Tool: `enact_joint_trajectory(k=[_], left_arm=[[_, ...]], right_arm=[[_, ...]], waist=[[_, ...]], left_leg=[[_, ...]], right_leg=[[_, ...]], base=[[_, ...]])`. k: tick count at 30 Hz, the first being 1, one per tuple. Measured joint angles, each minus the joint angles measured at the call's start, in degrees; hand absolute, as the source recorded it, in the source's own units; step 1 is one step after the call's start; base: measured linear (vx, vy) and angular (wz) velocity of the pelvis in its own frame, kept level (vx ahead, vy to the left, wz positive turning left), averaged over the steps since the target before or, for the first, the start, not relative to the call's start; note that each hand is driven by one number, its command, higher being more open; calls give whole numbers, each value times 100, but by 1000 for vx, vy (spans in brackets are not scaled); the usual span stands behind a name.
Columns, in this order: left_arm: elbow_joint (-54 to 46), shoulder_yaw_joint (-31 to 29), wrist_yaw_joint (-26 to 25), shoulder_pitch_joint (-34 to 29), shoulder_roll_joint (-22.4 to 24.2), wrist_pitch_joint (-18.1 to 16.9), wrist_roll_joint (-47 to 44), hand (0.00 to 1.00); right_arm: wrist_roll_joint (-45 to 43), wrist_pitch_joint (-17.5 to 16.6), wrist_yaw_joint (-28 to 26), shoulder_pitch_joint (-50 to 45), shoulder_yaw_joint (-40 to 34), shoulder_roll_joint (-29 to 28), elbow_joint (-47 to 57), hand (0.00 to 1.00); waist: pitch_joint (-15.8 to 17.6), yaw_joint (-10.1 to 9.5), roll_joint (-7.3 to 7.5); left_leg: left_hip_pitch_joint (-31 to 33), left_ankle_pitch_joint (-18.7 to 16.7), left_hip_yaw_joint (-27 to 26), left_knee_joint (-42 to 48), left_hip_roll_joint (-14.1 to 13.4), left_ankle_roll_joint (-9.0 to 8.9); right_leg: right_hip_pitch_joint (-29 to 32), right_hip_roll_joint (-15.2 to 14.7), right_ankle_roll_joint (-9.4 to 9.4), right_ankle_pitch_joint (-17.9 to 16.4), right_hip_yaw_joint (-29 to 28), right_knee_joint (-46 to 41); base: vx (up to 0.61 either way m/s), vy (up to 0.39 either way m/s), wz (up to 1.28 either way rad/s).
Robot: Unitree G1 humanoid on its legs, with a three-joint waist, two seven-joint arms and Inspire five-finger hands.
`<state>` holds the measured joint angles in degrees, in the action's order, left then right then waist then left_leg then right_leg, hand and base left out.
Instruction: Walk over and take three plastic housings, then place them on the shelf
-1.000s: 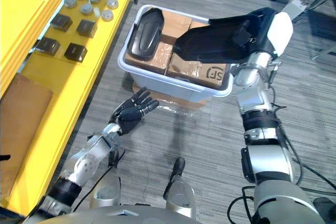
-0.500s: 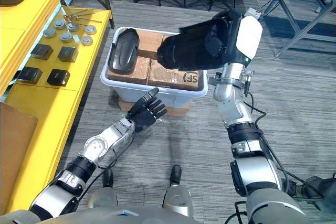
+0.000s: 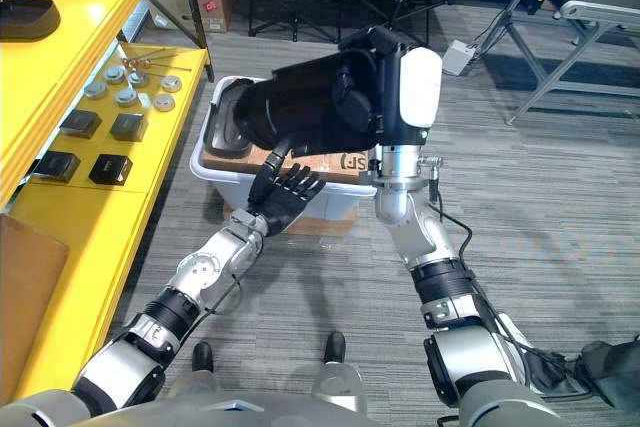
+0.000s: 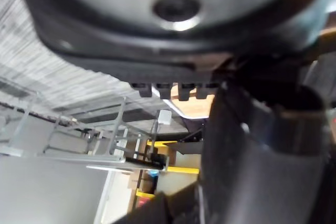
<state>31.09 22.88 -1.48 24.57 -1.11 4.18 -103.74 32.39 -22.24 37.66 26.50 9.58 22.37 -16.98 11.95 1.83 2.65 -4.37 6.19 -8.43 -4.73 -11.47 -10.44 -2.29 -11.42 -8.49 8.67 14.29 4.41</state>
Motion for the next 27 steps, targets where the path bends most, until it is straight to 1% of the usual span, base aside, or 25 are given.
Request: enact_joint_trajectory(k=[1,3,5,8,9,13,19,22,25,27], left_arm=[[-2,18,146,1,76,-161,-277,100],[-12,9,418,18,168,-364,-643,100],[-18,-21,628,32,198,-533,-836,100],[-22,-38,739,31,211,-682,-870,100],[-22,-49,739,31,219,-689,-870,0],[-76,-74,740,30,234,-842,-872,0],[-243,-46,769,15,235,-1010,-873,0],[-305,-8,788,10,263,-1212,-859,0],[-428,85,792,-20,298,-1500,-763,0],[-446,81,792,-32,373,-1789,-575,0]], right_arm=[[0,-28,-8,-123,17,-68,0,0],[0,-51,-14,-296,55,-101,0,0],[0,-54,-45,-382,115,-138,-3,0],[-4,-74,-50,-392,120,-271,-3,0],[-4,-84,-50,-399,121,-279,-2,0],[-12,-127,50,-481,132,-402,-2,0],[-169,-216,194,-561,163,-480,1,0],[-188,-258,269,-609,225,-487,32,0],[-192,-340,292,-798,253,-571,261,0],[-216,-344,292,-839,275,-752,276,0]], waist=[[-15,1,-2],[-29,3,1],[-33,17,-3],[-43,9,-2],[-51,7,-1],[-142,0,4],[-144,-8,8],[-157,-8,27],[-174,-3,51],[-198,6,84]], left_leg=[[-18,-5,-29,0,1,-5],[-19,-5,-30,0,0,-4],[-20,-4,-33,0,0,-4],[-20,-3,-35,1,3,-4],[-20,-3,-36,2,4,-4],[-21,-13,-35,3,23,8],[-64,-23,-13,2,45,15],[-75,-29,-18,2,43,13],[-77,-42,-25,2,42,19],[-83,-46,-43,2,41,19]], right_leg=[[-2,-1,-6,2,-24,0],[-1,-2,-6,5,-24,0],[1,-2,-2,8,-25,0],[0,-4,5,18,-21,-1],[0,-5,3,20,-21,-1],[-18,-26,2,20,-12,-1],[-78,-49,-1,18,9,2],[-81,-49,-4,14,9,3],[-76,-50,-5,14,6,4],[-68,-50,-5,14,-9,4]], base=[[-33,11,-10],[-13,6,-3],[0,0,0],[0,0,0],[0,0,0],[0,0,0],[-5,1,0],[-21,6,-1],[0,0,0],[-6,6,-2]])
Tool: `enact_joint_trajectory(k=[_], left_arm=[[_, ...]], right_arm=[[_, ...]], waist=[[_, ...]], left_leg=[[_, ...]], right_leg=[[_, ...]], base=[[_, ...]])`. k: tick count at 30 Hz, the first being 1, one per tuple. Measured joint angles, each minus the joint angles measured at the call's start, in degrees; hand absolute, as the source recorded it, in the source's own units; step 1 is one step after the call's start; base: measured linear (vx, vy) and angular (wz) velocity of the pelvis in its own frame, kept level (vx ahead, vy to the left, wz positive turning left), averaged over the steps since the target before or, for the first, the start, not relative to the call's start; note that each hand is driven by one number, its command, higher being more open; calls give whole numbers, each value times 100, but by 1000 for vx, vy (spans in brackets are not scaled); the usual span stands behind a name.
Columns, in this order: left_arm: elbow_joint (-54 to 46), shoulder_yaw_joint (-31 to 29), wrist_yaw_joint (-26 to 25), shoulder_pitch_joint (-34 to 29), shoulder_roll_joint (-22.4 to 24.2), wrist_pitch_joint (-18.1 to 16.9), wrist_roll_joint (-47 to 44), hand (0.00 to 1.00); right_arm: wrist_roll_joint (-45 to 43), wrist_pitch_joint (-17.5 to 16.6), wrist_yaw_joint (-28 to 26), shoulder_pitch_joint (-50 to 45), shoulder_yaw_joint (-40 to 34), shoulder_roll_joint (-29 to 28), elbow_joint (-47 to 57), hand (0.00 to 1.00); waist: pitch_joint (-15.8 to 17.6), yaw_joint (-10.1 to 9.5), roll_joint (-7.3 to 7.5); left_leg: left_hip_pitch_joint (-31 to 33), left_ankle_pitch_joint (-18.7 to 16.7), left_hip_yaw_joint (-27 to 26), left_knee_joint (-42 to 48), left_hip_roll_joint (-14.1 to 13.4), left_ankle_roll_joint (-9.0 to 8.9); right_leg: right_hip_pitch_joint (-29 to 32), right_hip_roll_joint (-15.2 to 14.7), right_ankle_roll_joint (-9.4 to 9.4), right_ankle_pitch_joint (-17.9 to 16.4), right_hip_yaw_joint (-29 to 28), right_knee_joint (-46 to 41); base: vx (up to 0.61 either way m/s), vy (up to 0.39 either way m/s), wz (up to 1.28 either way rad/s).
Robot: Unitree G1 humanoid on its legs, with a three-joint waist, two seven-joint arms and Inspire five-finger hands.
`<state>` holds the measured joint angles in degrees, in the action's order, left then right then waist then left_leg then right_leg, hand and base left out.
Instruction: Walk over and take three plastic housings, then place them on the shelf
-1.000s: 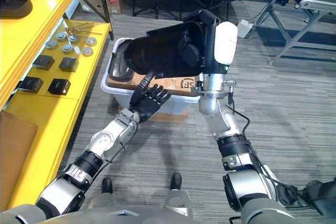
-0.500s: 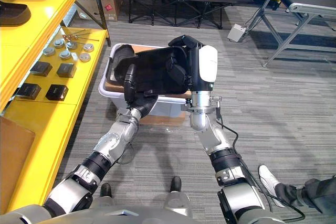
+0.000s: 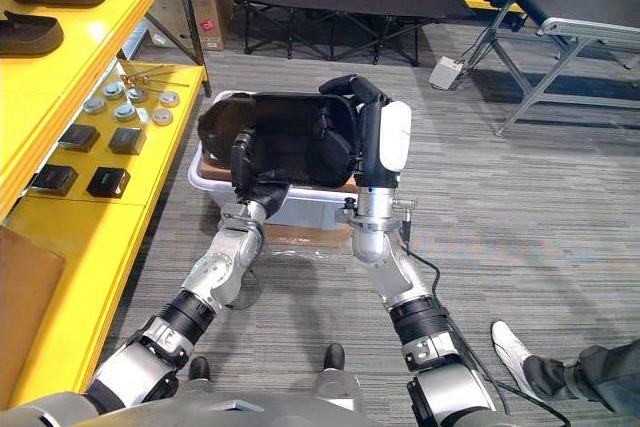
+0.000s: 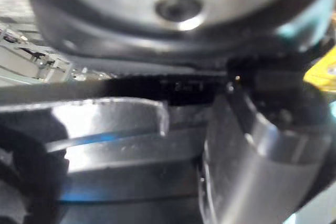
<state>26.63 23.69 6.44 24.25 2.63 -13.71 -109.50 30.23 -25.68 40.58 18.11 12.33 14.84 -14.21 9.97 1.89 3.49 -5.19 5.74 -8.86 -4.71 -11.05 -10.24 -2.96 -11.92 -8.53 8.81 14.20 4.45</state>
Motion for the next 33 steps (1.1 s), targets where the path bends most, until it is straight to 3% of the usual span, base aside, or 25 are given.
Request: enact_joint_trajectory(k=[2,3,9,12,17,20,24,29,33], left_arm=[[0,0,0,-11,2,-54,16,0],[-1,1,0,-16,2,-63,20,0],[-210,-199,-6,-73,17,-202,560,0],[-561,-451,-31,-181,20,-266,1363,0],[-1409,-1105,-576,-422,59,-508,2692,0],[-1613,-1580,-1038,-640,93,-760,3504,0],[-1829,-1917,-2030,-745,103,-998,5143,0],[-2404,-1901,-3272,-917,107,-811,8243,0],[-2576,-1935,-3641,-960,79,-606,9700,0]], right_arm=[[-6,0,-9,-20,16,-51,1,0],[-6,0,-12,-29,16,-55,0,100],[-131,-31,-257,-269,107,-67,288,100],[-143,-94,-311,-504,104,-67,522,100],[-987,-35,-810,-658,-303,-66,1356,100],[-1616,-15,-1059,-766,-712,-66,1778,100],[-2413,-47,-1070,-1047,-1175,-146,2117,100],[-3044,-167,-1632,-1697,-1234,-503,2590,100],[-3716,-164,-2441,-2219,-1231,-737,2747,100]], waist=[[-19,-10,29],[-28,-12,42],[-56,-6,86],[-61,3,85],[-111,31,49],[-253,136,-23],[-299,154,-83],[-362,164,-183],[-422,202,-282]], left_leg=[[-1,-6,-2,0,0,-2],[-1,-8,-3,0,0,-3],[-6,-26,-38,1,0,-3],[-40,-33,-93,2,3,-1],[-121,-73,-228,2,4,-16],[-121,-120,-244,42,4,-18],[-122,-130,-252,48,4,-22],[-137,-143,-325,48,6,-26],[-138,-150,-340,49,5,-26]], right_leg=[[0,-1,0,0,-1,0],[1,-1,0,0,-1,1],[18,-1,0,0,-32,2],[22,1,0,0,-69,1],[41,8,-3,2,-194,2],[37,7,-15,-8,-206,2],[42,8,-19,-11,-210,2],[73,8,-18,-10,-277,2],[80,8,-19,-12,-292,2]], base=[[0,0,0],[0,0,0],[0,0,-2],[0,3,-7],[-8,12,-12],[2,7,-4],[0,0,0],[-10,12,-6],[-6,7,-2]])
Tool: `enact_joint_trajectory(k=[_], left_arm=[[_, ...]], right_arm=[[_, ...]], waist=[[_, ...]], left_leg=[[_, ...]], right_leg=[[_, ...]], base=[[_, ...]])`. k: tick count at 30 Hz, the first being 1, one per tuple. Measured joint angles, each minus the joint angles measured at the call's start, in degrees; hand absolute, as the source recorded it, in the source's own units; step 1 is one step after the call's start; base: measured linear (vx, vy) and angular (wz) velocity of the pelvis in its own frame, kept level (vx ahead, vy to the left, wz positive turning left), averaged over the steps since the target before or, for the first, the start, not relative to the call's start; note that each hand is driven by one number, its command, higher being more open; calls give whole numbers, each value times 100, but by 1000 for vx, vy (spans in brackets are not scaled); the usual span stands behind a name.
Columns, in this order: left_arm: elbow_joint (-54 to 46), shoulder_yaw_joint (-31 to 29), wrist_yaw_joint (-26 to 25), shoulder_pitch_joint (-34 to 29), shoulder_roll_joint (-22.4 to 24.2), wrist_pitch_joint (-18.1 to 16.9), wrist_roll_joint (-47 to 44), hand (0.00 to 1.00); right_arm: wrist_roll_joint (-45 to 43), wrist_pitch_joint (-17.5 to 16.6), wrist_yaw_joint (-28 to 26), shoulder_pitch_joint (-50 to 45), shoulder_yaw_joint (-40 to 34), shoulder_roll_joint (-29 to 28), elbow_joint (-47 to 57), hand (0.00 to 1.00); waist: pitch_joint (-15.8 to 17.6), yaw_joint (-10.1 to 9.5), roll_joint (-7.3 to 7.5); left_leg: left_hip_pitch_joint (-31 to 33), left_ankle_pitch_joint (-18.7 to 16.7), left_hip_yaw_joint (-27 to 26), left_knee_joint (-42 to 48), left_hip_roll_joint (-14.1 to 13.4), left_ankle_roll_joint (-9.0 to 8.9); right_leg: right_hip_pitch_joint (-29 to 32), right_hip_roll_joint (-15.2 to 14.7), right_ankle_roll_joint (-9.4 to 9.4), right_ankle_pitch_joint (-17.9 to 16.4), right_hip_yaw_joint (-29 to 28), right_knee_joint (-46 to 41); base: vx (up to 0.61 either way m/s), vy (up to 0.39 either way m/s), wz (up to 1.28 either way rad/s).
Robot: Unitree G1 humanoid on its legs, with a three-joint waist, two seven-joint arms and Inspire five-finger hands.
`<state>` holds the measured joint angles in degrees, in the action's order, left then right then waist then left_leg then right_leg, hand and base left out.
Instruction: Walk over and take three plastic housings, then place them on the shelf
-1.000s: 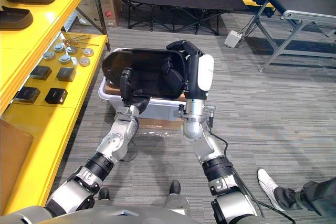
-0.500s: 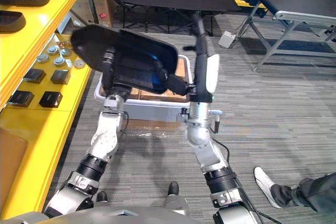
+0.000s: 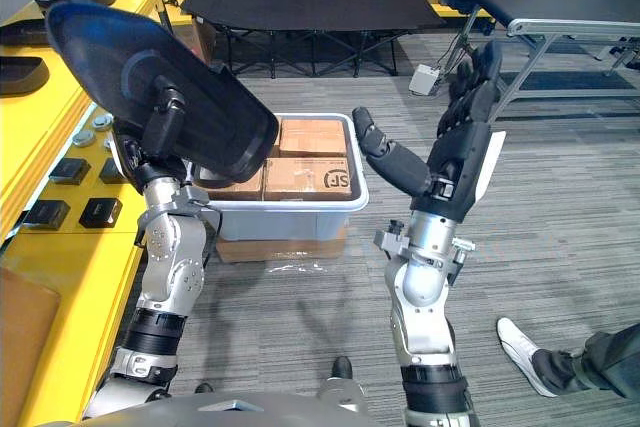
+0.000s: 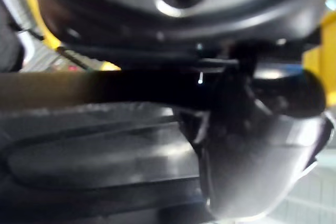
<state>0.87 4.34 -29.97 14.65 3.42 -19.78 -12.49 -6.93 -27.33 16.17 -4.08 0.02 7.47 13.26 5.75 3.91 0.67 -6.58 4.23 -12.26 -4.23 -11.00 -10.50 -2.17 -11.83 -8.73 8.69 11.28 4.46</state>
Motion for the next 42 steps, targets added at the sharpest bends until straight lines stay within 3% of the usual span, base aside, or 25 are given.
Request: enact_joint_trajectory(k=[2,8,17,21,29,37,42], left_arm=[[-327,-73,-4,-272,-57,129,600,0],[-878,-78,430,-979,-327,432,1151,0],[-1314,-252,1885,-2070,-773,725,1046,0],[-1660,-489,2222,-2487,-818,750,749,0],[-2177,-1178,2397,-3271,-841,716,438,0],[-2288,-2071,2298,-3886,-743,323,133,0],[-2287,-2120,2164,-4186,-514,316,-57,0]], right_arm=[[-134,246,-394,-366,5,-164,-1,100],[-121,677,-621,-1000,-84,-182,-222,100],[-133,702,-797,-1075,-406,-118,-480,100],[-137,753,-859,-1010,-376,-72,-682,100],[-303,964,-1192,-639,279,90,-943,100],[-126,1066,-1227,-115,748,138,-1402,100],[-168,1066,-1253,66,744,163,-1480,100]], waist=[[-27,84,-40],[-38,97,-59],[-84,-25,-143],[-106,-136,-199],[-120,-645,-300],[-152,-1222,-325],[-150,-1310,-315]], left_leg=[[-4,-37,-39,1,-1,-1],[12,-67,-79,5,-2,-24],[242,-127,116,186,-10,-8],[346,-136,311,248,-9,-5],[666,-151,1126,404,29,0],[836,-51,1632,404,97,-2],[1079,-67,1933,650,181,28]], right_leg=[[22,2,-3,-4,-38,0],[73,3,-3,-35,-61,1],[98,-9,23,-50,100,1],[20,-20,18,-77,293,1],[-313,-36,35,-278,1104,33],[-541,-37,1,-350,1642,4],[-738,-34,-25,-405,2016,0]], base=[[-15,15,-7],[-6,6,-3],[5,4,7],[3,5,26],[-31,0,50],[16,3,34],[21,-5,39]])
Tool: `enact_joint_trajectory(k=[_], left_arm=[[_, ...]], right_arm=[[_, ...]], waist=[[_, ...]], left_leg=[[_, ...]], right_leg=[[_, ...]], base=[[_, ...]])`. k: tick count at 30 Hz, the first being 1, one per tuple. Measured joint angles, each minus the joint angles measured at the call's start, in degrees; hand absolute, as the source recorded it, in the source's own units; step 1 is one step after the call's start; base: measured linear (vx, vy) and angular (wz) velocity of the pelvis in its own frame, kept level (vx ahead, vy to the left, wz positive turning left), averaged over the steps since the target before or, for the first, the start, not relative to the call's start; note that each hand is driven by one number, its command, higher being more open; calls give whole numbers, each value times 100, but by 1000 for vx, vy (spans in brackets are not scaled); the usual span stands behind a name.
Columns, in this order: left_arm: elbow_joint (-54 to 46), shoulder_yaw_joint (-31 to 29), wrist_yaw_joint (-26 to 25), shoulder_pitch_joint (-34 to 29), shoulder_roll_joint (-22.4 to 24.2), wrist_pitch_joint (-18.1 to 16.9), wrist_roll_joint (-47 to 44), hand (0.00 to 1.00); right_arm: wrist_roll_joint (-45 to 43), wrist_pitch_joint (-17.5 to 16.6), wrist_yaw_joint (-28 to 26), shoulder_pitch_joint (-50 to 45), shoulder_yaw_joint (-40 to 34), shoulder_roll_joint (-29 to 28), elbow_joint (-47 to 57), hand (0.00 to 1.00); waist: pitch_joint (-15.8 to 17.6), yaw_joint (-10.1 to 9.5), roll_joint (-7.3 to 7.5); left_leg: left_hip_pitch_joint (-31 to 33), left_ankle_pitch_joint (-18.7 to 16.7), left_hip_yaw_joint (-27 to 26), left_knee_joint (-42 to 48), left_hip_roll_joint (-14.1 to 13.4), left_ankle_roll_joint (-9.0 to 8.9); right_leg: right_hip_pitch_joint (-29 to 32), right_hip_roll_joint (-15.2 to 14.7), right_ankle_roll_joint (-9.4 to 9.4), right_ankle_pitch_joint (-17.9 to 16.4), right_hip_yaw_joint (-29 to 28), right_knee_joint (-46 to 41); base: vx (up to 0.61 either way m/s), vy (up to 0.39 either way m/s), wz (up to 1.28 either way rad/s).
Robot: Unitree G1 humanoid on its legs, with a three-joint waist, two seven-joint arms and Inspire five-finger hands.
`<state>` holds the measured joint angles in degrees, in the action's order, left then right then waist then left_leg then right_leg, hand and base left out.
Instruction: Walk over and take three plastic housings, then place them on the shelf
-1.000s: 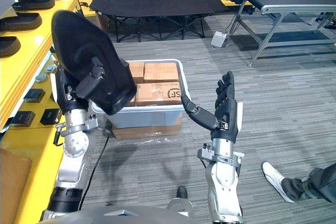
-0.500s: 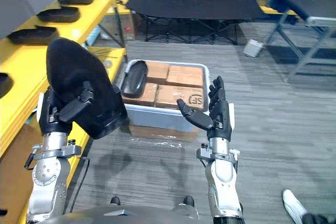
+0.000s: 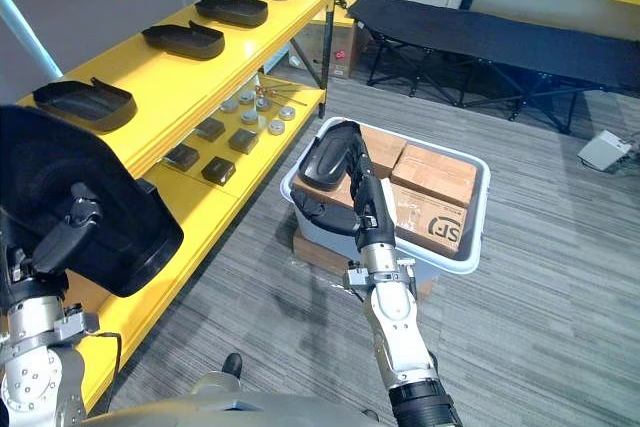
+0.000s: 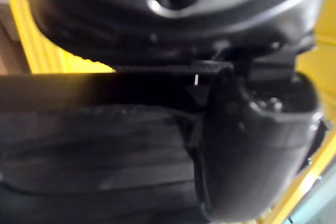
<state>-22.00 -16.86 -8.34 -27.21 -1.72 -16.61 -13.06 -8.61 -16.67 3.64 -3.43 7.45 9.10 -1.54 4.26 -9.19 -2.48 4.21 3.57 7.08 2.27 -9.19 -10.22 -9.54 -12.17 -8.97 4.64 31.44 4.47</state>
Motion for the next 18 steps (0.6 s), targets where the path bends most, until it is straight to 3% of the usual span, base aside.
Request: enact_joint_trajectory(k=[4,8,11,13,18], left_arm=[[4,4,424,215,8,-42,-56,0],[4,-6,620,205,-3,-199,-85,0],[5,73,1131,262,-180,-198,-252,0],[59,295,1461,460,-438,-198,-257,0],[455,865,1586,740,-612,-196,-252,0]], right_arm=[[-105,0,40,8,-70,76,-179,100],[-91,-1,-59,105,215,65,-346,100],[-85,-2,-194,120,334,63,-342,100],[-98,-5,-174,141,317,115,-311,100],[-97,-5,-201,290,332,195,-310,100]], waist=[[45,-15,-25],[99,-150,-88],[118,-90,-60],[123,66,-47],[180,24,-10]], left_leg=[[338,368,-72,-84,147,272],[330,438,-116,-191,213,341],[361,549,59,-309,348,434],[450,744,376,-495,464,427],[589,947,419,-544,464,384]], right_leg=[[-181,-63,-48,-201,785,-158],[-162,-221,-93,-445,885,-486],[50,-244,-97,-885,219,-950],[228,-175,-16,-1216,-169,-1255],[342,-169,-38,-1200,-129,-1370]], base=[[-32,16,100],[-51,58,39],[-43,11,51],[-71,-68,73],[-5,-34,15]])
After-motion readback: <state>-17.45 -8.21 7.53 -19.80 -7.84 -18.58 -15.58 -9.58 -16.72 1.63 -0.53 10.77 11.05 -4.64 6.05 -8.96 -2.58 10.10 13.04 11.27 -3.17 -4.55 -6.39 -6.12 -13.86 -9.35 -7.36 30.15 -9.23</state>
